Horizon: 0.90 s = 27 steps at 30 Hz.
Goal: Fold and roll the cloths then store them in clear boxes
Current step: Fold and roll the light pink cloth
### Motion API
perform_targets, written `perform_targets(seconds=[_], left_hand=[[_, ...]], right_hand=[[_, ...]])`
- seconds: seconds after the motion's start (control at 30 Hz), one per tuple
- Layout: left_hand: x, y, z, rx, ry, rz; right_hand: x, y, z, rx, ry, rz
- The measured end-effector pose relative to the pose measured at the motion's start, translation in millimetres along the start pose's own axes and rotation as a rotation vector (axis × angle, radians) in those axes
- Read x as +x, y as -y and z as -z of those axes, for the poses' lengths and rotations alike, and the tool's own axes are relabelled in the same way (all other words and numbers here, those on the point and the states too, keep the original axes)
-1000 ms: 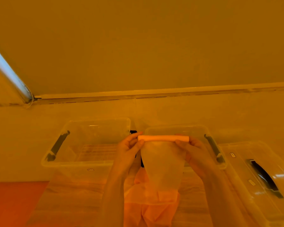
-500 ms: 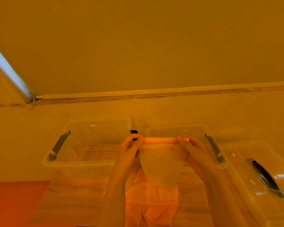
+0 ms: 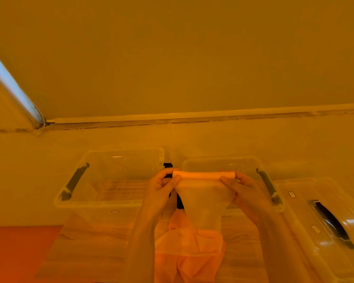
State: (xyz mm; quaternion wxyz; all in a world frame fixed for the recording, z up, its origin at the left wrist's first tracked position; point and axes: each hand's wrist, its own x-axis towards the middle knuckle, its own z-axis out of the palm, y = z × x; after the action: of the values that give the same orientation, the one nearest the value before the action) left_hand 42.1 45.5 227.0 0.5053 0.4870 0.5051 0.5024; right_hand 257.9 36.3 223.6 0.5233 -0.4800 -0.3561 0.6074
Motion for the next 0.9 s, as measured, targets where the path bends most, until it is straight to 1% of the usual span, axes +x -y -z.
perform_targets(seconds=[0.13,0.3,0.47,0.57,0.7,0.8,0.9], left_hand=[[0.8,-0.3,1.1,-0.052,-0.018,0.017],[1.9,-1.1,0.8,-0.030,-0.060,0.010],[3.3,-0.1,3.2,-0.001,-0.033,0.014],[4.0,1.4,4.5,0.036,-0.012,0.008],[4.9,3.1,6.5,0.056,0.018,0.007],[6.2,5.4,8.4,0.040,0.006,0.028],[7.4,4.6,7.4,0.007,-0.034,0.040]], right_hand=[[2.3,1.6,-2.2,0.109,-0.004,-0.023],[4.9,1.1,-3.2,0.098,-0.041,-0.008],[7.9,3.2,-2.3,0.163,-0.014,-0.098],[7.8,0.0,1.9,0.121,-0.004,-0.112],[9.1,-0.6,0.9,0.055,-0.006,-0.081],[9.7,-0.7,-1.7,-0.027,-0.023,-0.072],[10.2,-1.4,-2.6,-0.041,-0.016,-0.067]])
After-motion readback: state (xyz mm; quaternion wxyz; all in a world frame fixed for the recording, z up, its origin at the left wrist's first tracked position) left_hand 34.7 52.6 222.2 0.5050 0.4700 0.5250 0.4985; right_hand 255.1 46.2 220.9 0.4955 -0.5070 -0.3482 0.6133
